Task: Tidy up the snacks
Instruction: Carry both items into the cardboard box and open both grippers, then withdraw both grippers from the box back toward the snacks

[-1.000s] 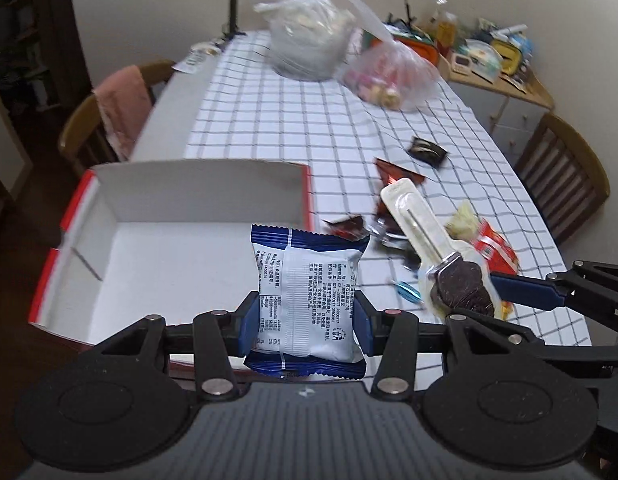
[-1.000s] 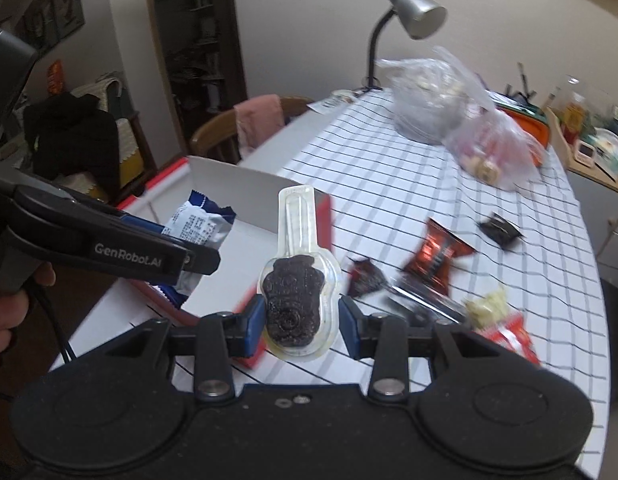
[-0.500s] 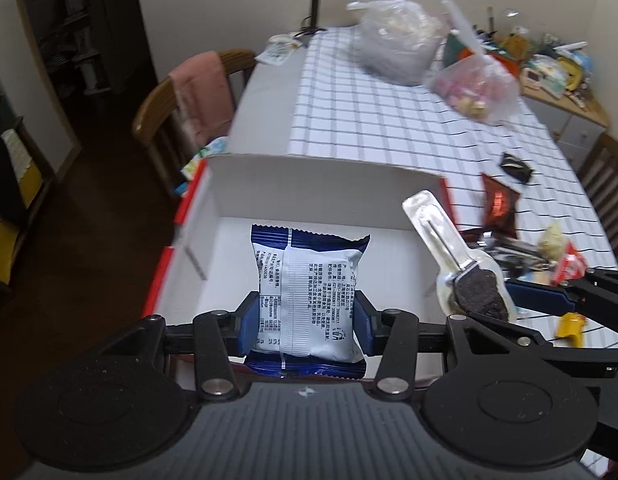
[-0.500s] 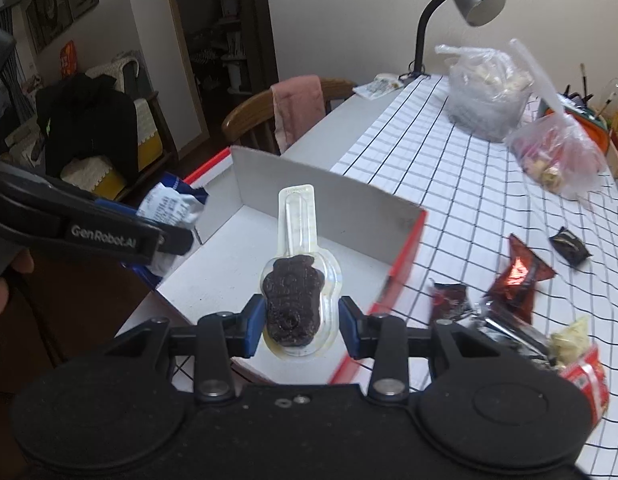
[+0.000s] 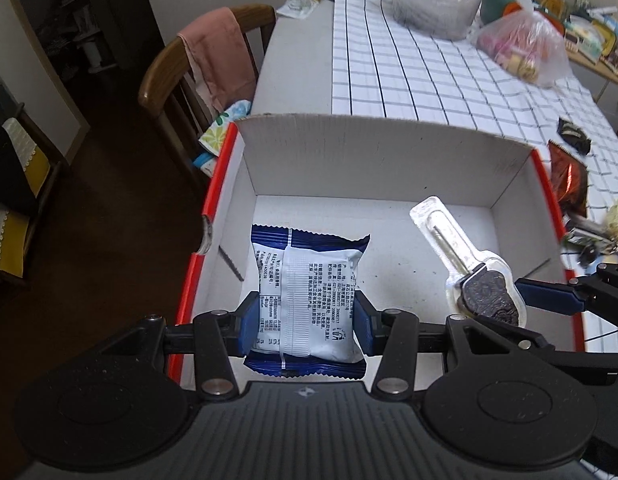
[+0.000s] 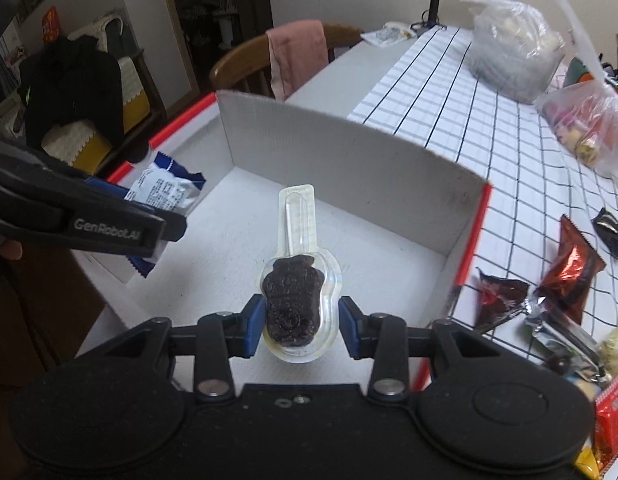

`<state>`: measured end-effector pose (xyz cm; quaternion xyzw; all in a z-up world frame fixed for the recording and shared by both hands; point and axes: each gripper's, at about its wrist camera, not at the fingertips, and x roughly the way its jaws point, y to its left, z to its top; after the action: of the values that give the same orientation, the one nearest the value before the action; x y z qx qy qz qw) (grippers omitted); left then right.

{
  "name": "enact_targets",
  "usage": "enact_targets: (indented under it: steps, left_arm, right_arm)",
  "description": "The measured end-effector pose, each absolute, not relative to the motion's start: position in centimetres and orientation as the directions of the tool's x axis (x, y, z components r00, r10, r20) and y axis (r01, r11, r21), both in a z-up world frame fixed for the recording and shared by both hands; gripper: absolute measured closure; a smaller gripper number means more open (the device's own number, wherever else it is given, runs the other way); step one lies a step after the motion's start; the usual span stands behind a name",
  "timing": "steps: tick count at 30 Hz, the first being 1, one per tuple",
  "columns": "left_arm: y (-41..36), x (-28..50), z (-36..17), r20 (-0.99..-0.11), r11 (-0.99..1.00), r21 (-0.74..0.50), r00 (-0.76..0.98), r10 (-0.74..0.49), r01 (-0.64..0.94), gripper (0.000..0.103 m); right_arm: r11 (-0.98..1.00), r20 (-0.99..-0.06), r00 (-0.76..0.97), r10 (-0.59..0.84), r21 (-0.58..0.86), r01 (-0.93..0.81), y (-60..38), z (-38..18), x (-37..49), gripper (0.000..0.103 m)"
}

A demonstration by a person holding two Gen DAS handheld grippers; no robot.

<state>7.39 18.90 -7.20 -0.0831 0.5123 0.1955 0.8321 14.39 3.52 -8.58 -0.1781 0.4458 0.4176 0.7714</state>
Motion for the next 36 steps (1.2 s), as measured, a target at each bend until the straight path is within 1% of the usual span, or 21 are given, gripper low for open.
enact_targets:
  steps: [7,18,22,23,24,25,36]
  left_arm:
    - [18.9,8.8,-9.8,-0.911,0.922,0.091,0.344,0.229,-0.375,0.056]
    - [18.5,8.9,-11.8,-0.93,0.933,0.114,0.295,0.221,-0.342,0.056]
    - [18.7,8.7,-11.6,-0.927,0.933,0.104,0.307,0.217,-0.345,0.053]
    - [18.7,8.5,-11.5,-0.926,0.933,0.095,0.314,0.211,-0.346,0.051]
    - [18.7,8.4,-11.4,-0.924,0.933,0.089,0.322,0.208,-0.348,0.045]
    - [18.7,8.3,-11.2,-0.921,0.933,0.084,0.33,0.206,-0.349,0.043]
    - [18.0,6.7,-8.0,-0.883,0.945,0.024,0.436,0.174,-0.327,0.043]
  right_arm:
    - [0.581,-0.864,0.239,0.444,0.074,-0.811,4.6,-10.2,13.7,0.065]
    - [0.588,-0.879,0.234,0.416,0.064,-0.806,5.1,-10.9,13.7,0.065]
    - [0.594,-0.873,0.235,0.426,0.074,-0.801,4.7,-10.6,13.6,0.063]
    - [0.597,-0.872,0.235,0.43,0.079,-0.799,4.6,-10.5,13.6,0.063]
    - [0.6,-0.87,0.234,0.435,0.086,-0.796,4.4,-10.4,13.6,0.062]
    - [0.602,-0.867,0.235,0.439,0.09,-0.793,4.2,-10.2,13.5,0.061]
    - [0.613,-0.82,0.263,0.508,0.13,-0.78,1.8,-6.7,12.2,0.054]
